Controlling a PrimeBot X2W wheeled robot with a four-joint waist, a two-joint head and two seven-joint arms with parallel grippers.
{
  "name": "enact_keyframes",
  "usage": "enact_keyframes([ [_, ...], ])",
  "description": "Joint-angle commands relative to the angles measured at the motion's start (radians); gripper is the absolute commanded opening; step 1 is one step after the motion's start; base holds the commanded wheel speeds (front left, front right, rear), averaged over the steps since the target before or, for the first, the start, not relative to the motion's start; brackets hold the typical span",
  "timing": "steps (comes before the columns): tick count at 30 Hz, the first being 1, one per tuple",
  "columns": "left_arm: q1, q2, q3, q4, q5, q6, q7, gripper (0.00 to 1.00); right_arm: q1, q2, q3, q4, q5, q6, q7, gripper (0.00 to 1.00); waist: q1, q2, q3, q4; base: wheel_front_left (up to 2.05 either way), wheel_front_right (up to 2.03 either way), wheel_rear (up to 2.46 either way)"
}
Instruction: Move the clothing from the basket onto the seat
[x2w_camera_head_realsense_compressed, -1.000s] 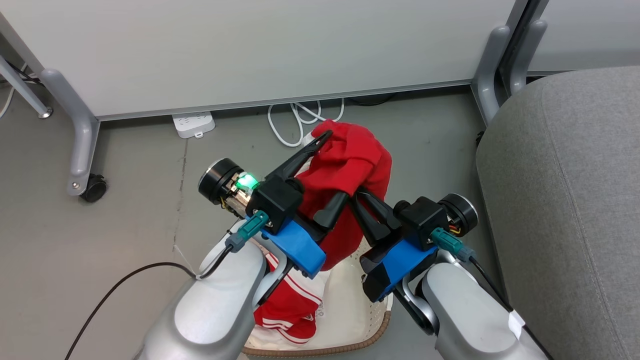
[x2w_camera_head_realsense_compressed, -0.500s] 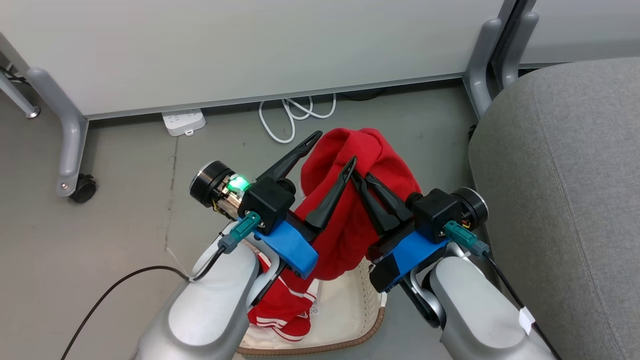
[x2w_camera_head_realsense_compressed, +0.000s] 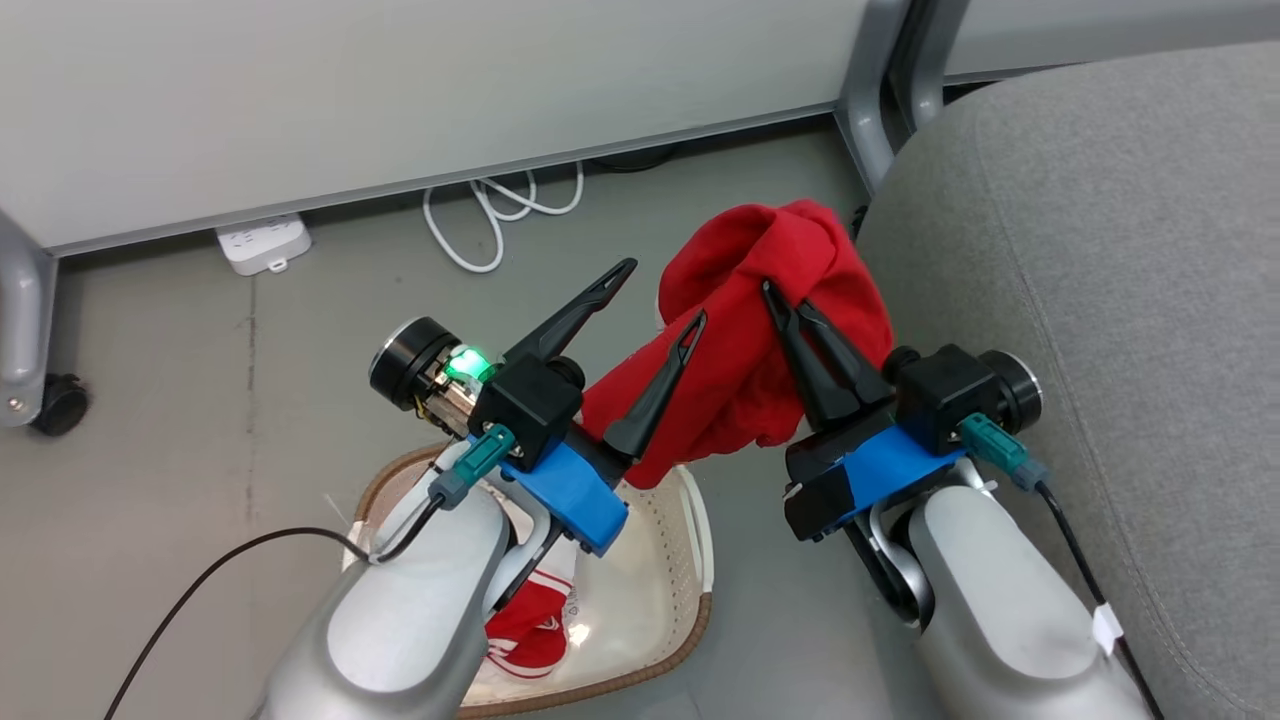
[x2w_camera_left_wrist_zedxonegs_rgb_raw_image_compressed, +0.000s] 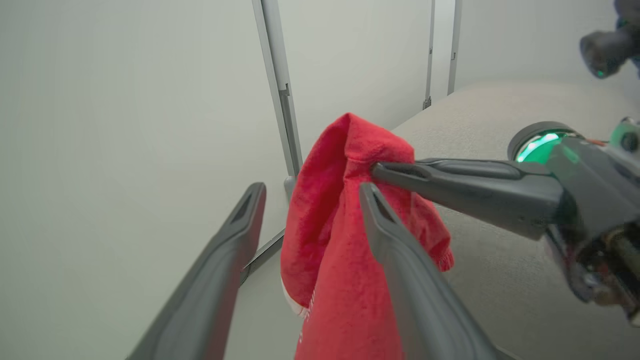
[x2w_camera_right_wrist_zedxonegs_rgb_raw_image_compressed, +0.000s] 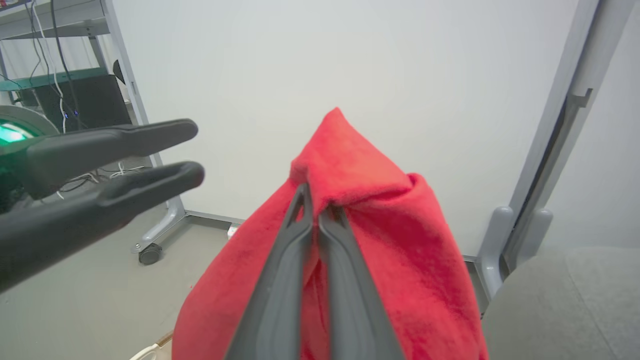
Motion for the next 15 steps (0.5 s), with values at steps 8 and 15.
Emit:
enact_keyframes([
  [8,-0.024,0.021,-0.026,-0.004,0.005,0.001,-0.003,1.00,0.029,-0.001,-0.107,-0.065,-0.027,-0.001,-0.001,0.00,0.0000,0.0000,0.047,-0.129,0.00,0.00,0.00],
  [15,-0.032,0.025,-0.054,-0.006,-0.001,0.001,-0.003,1.00,0.058,0.000,-0.194,-0.116,-0.044,-0.001,-0.001,0.00,0.0000,0.0000,0.067,-0.211,0.00,0.00,0.00],
])
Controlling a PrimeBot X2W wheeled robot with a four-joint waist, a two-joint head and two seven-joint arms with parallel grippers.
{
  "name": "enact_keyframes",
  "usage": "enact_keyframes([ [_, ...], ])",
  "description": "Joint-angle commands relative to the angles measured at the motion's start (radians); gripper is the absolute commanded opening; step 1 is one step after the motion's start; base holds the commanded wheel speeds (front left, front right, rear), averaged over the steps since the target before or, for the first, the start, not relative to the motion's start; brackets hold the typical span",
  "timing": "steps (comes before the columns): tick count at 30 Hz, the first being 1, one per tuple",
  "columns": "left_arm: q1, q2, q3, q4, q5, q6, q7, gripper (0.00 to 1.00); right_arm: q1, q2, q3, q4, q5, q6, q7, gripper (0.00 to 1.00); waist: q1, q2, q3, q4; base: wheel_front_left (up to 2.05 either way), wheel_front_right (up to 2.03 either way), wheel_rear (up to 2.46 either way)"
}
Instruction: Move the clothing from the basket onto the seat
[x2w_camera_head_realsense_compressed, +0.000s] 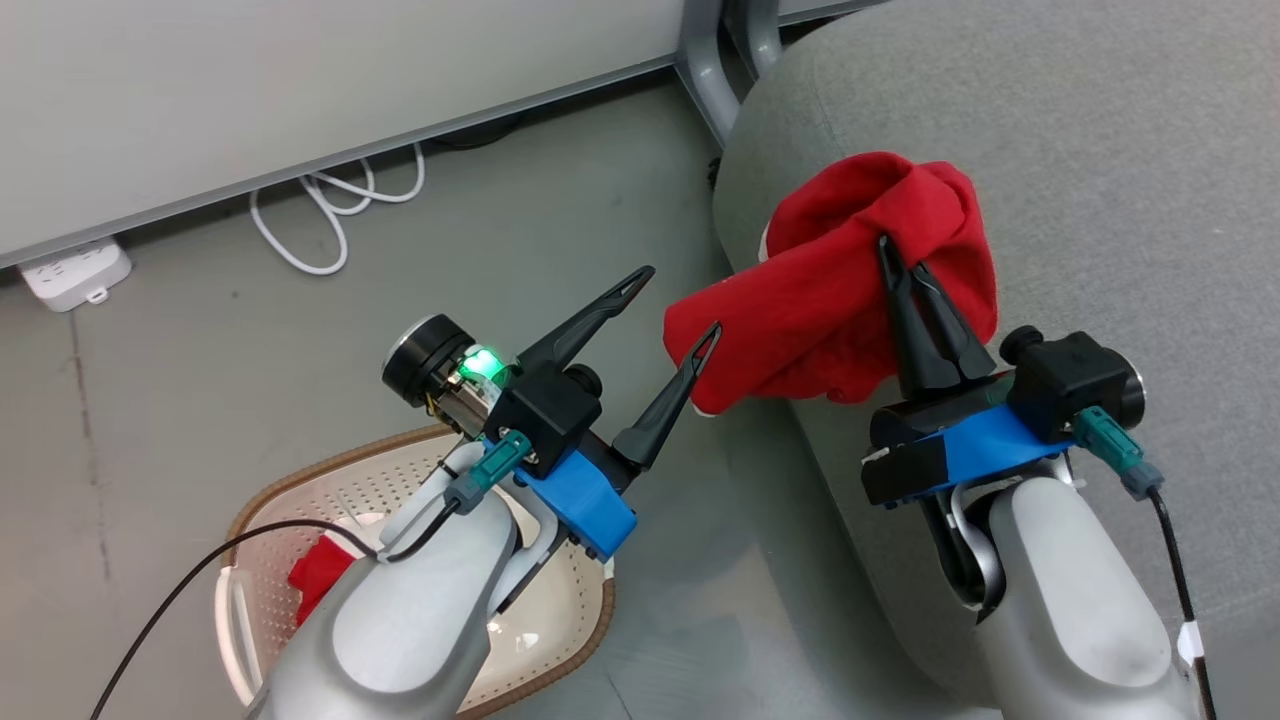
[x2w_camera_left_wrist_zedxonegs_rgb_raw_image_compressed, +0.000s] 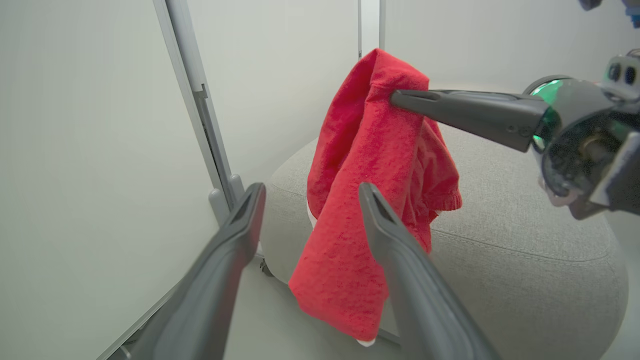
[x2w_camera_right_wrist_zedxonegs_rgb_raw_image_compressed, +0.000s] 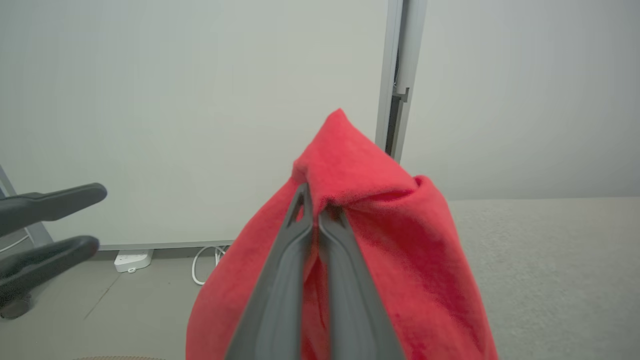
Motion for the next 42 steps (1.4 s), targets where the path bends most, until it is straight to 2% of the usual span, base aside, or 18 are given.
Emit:
enact_keyframes([
  [1,-0.017,0.005,-0.004,-0.005,-0.002,0.001,-0.003,1.00,0.016,0.000,-0.020,-0.015,-0.007,-0.001,-0.001,0.00,0.0000,0.0000,0.015,-0.038,0.00,0.00,0.00],
  [13,-0.022,0.008,-0.042,-0.003,-0.016,0.001,-0.003,1.00,0.082,0.000,-0.125,-0.068,0.011,-0.001,-0.001,0.00,0.0000,0.0000,0.046,-0.148,0.00,0.00,0.00],
  [24,-0.030,0.014,-0.059,-0.001,-0.020,0.001,-0.003,1.00,0.100,0.000,-0.141,-0.084,0.031,-0.001,-0.001,0.00,0.0000,0.0000,0.061,-0.171,0.00,0.00,0.00],
  [30,-0.040,0.022,-0.054,-0.010,-0.021,0.002,-0.003,1.00,0.053,0.000,-0.160,-0.106,0.013,-0.001,-0.001,0.00,0.0000,0.0000,0.085,-0.160,0.00,0.00,0.00],
  [36,-0.067,0.048,-0.033,-0.023,-0.010,0.011,-0.003,1.00,-0.064,-0.003,-0.213,-0.154,-0.025,-0.001,-0.001,0.00,0.0000,0.0000,0.160,-0.163,0.00,0.00,0.00],
  [42,-0.114,0.079,-0.021,-0.043,0.000,0.017,0.010,1.00,-0.230,-0.064,-0.293,-0.233,-0.038,-0.001,-0.001,0.00,0.0000,0.0000,0.282,-0.149,0.00,0.00,0.00],
])
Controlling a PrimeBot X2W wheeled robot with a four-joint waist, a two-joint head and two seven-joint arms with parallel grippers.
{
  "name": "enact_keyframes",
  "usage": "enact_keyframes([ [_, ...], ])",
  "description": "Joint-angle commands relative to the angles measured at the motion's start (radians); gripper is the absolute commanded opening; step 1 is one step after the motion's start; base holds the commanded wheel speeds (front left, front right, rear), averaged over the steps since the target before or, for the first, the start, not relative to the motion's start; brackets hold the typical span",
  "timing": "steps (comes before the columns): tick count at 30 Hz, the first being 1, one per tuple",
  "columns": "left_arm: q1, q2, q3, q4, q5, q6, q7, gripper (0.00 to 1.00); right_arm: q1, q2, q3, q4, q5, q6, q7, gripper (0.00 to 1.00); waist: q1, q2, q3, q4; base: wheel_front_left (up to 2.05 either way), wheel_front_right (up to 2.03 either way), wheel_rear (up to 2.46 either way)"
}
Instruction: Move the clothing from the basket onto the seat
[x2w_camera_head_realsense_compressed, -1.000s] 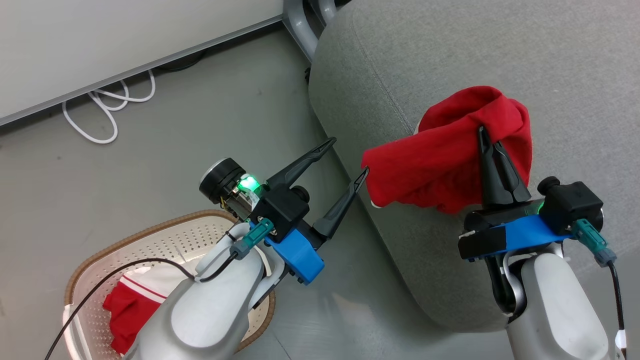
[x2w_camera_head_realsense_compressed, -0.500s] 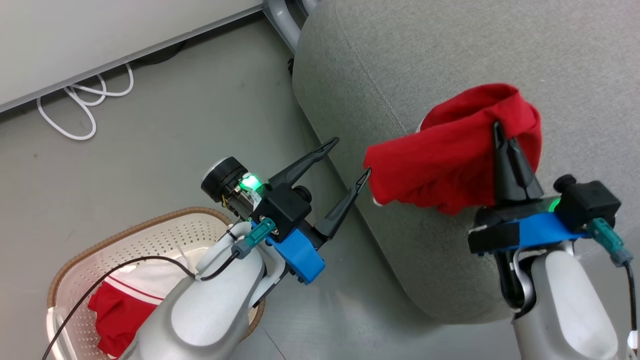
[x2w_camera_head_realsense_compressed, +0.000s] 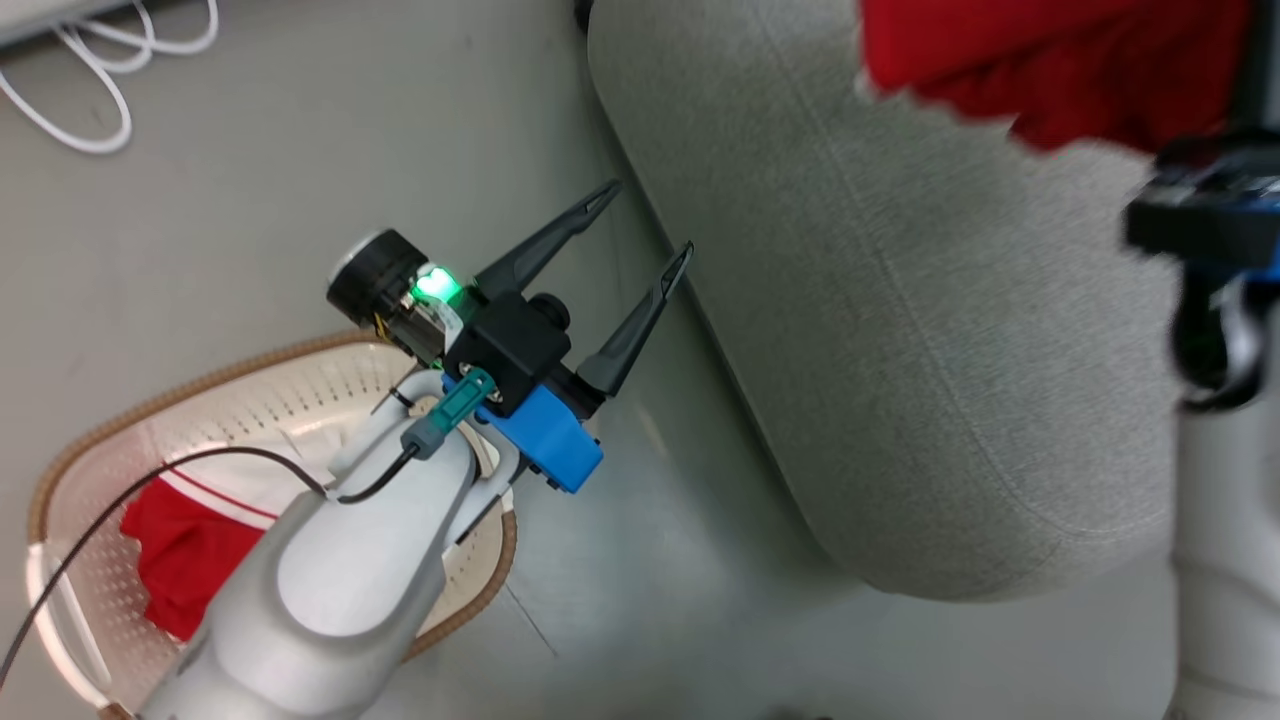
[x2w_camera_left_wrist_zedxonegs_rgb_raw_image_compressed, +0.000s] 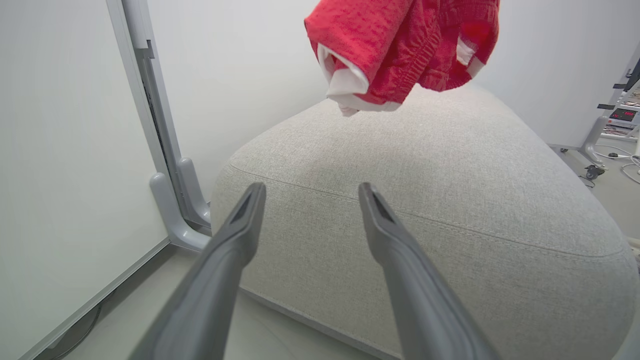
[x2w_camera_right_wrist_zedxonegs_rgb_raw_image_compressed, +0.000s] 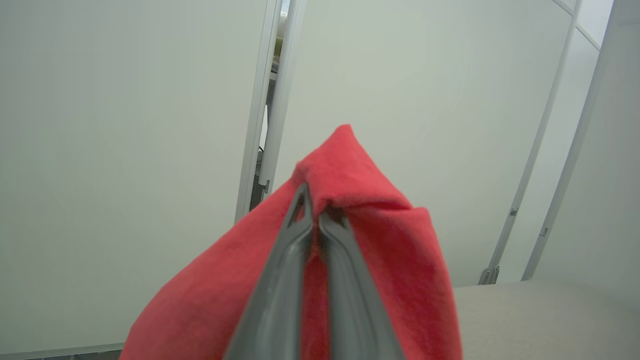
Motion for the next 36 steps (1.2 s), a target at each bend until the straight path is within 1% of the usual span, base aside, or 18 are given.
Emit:
enact_keyframes([
  [1,-0.018,0.016,0.005,-0.007,0.010,0.003,0.002,1.00,-0.044,-0.014,-0.018,-0.019,-0.004,-0.001,-0.001,0.00,-0.0001,0.0000,0.070,0.011,0.00,0.00,0.00],
  [4,-0.042,0.031,0.007,-0.027,0.017,0.004,0.015,1.00,-0.122,-0.055,-0.078,-0.049,0.001,-0.001,-0.001,0.00,-0.0001,0.0000,0.130,0.018,0.00,0.00,0.00],
  [9,-0.078,0.063,0.012,-0.069,0.028,0.006,0.039,1.00,-0.237,-0.136,-0.177,-0.047,0.013,-0.001,-0.001,0.00,-0.0001,0.0000,0.219,0.027,0.00,0.00,0.00],
  [14,-0.103,0.085,0.009,-0.120,0.038,0.007,0.063,1.00,-0.315,-0.230,-0.274,0.023,0.032,-0.001,-0.001,0.00,-0.0001,0.0000,0.295,0.038,0.00,0.00,0.00],
  [18,-0.115,0.099,0.001,-0.154,0.045,0.005,0.077,1.00,-0.339,-0.275,-0.330,0.077,0.027,-0.001,-0.001,0.00,-0.0001,0.0000,0.342,0.053,0.00,0.00,0.00],
  [21,-0.122,0.107,-0.001,-0.178,0.048,0.009,0.086,1.00,-0.335,-0.280,-0.356,0.132,0.016,-0.001,-0.001,0.00,-0.0001,0.0000,0.370,0.063,0.00,0.00,0.00],
  [24,-0.124,0.116,0.002,-0.194,0.047,0.015,0.090,1.00,-0.315,-0.258,-0.369,0.192,0.003,-0.001,-0.001,0.00,-0.0001,0.0000,0.388,0.068,0.00,0.00,0.00],
  [31,-0.126,0.117,-0.005,-0.208,0.041,0.020,0.092,1.00,-0.269,-0.207,-0.380,0.349,-0.017,-0.001,-0.001,0.00,-0.0001,0.0000,0.394,0.080,0.00,0.00,0.00],
  [36,-0.133,0.115,-0.009,-0.205,0.036,0.025,0.089,1.00,-0.255,-0.186,-0.380,0.419,-0.015,-0.001,-0.001,0.00,-0.0001,0.0000,0.388,0.085,0.00,0.00,0.00],
])
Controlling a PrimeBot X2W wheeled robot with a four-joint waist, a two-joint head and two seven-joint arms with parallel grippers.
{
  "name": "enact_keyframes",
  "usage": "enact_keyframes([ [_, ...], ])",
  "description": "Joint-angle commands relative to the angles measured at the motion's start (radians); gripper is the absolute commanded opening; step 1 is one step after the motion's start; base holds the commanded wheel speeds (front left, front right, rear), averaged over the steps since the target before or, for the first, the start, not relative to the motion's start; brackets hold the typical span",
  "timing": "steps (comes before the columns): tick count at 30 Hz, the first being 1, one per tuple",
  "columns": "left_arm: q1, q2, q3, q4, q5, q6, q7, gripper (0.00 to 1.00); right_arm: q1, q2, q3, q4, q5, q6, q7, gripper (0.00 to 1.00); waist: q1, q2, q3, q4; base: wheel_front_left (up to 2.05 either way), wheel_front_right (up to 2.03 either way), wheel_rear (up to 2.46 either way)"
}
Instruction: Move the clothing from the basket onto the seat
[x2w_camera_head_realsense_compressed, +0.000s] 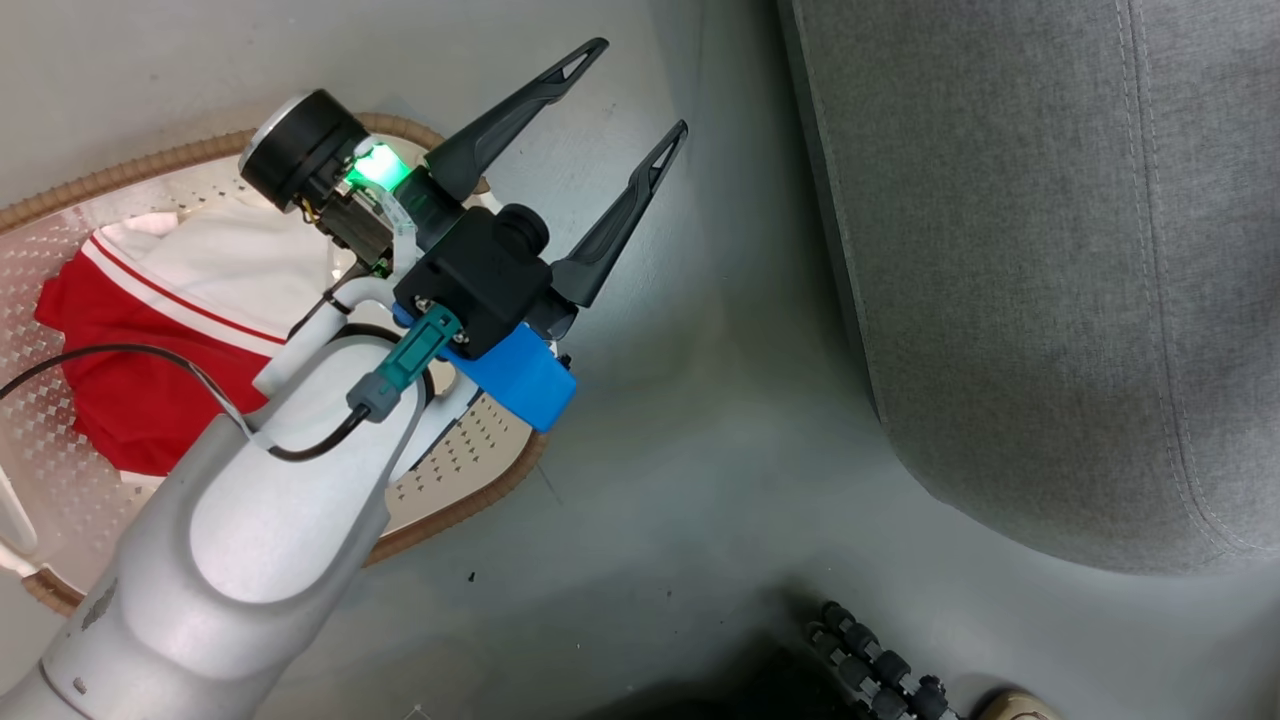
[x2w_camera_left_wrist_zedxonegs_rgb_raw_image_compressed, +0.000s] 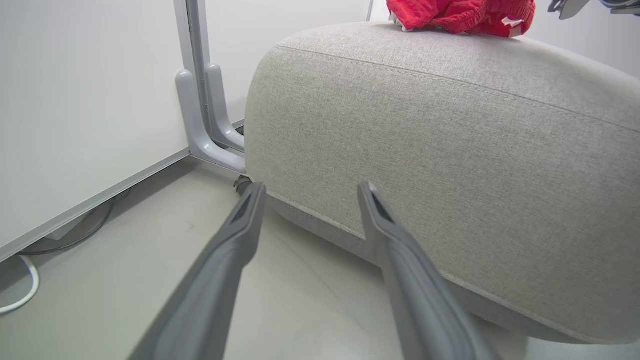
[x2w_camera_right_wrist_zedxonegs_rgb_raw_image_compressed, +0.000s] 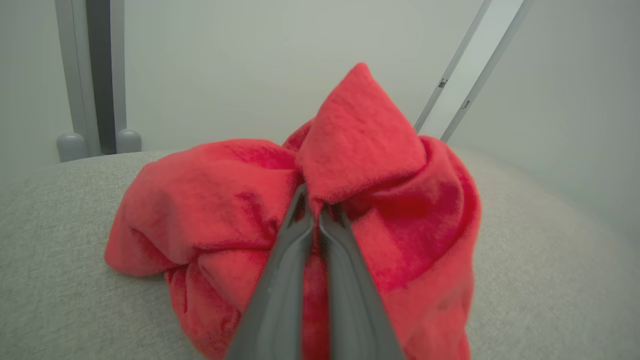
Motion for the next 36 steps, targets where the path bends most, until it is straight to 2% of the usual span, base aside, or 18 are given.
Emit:
enact_keyframes([
  [1,-0.013,0.003,-0.002,0.001,-0.006,0.006,-0.003,1.00,0.014,0.009,0.002,0.012,0.002,-0.001,-0.001,0.00,-0.0001,0.0000,-0.005,0.001,0.00,0.00,0.00],
  [4,-0.008,0.000,-0.006,0.008,-0.008,0.007,-0.012,1.00,0.029,0.021,-0.006,0.020,0.008,-0.001,-0.001,0.00,-0.0001,0.0000,-0.020,0.003,0.00,0.00,0.00],
  [5,-0.005,-0.003,-0.007,0.011,-0.010,0.010,-0.016,1.00,0.034,0.021,-0.015,0.011,0.010,-0.001,-0.001,0.19,-0.0001,0.0000,-0.028,0.004,0.00,0.00,0.00],
  [6,-0.003,-0.006,-0.008,0.015,-0.013,0.011,-0.020,1.00,0.043,0.023,-0.026,0.000,0.014,-0.001,-0.001,0.83,-0.0001,0.0000,-0.036,0.007,0.00,0.00,0.00],
  [7,-0.001,-0.010,-0.010,0.019,-0.015,0.013,-0.026,1.00,0.053,0.028,-0.034,-0.009,0.016,-0.001,-0.001,1.00,-0.0001,0.0000,-0.044,0.010,0.00,0.00,0.00],
  [15,0.047,-0.048,-0.004,0.076,-0.046,0.033,-0.083,1.00,0.217,0.061,-0.052,-0.131,0.005,-0.001,-0.001,1.00,-0.0001,0.0000,-0.182,0.041,0.00,0.00,0.00],
  [19,0.079,-0.058,0.014,0.096,-0.068,0.046,-0.095,1.00,0.284,0.075,-0.020,-0.188,-0.001,-0.001,-0.001,1.00,-0.0001,0.0000,-0.250,0.053,0.00,0.00,0.00],
  [26,0.186,-0.070,0.105,0.075,-0.111,0.085,-0.102,1.00,0.390,0.098,0.115,-0.306,-0.011,-0.001,-0.001,1.00,-0.0001,0.0000,-0.406,0.096,0.00,0.00,0.00],
  [36,0.317,-0.112,0.282,0.031,-0.121,0.107,-0.102,1.00,0.472,0.126,0.320,-0.400,-0.010,-0.001,-0.001,1.00,-0.0001,0.0000,-0.546,0.223,0.00,0.00,0.00],
])
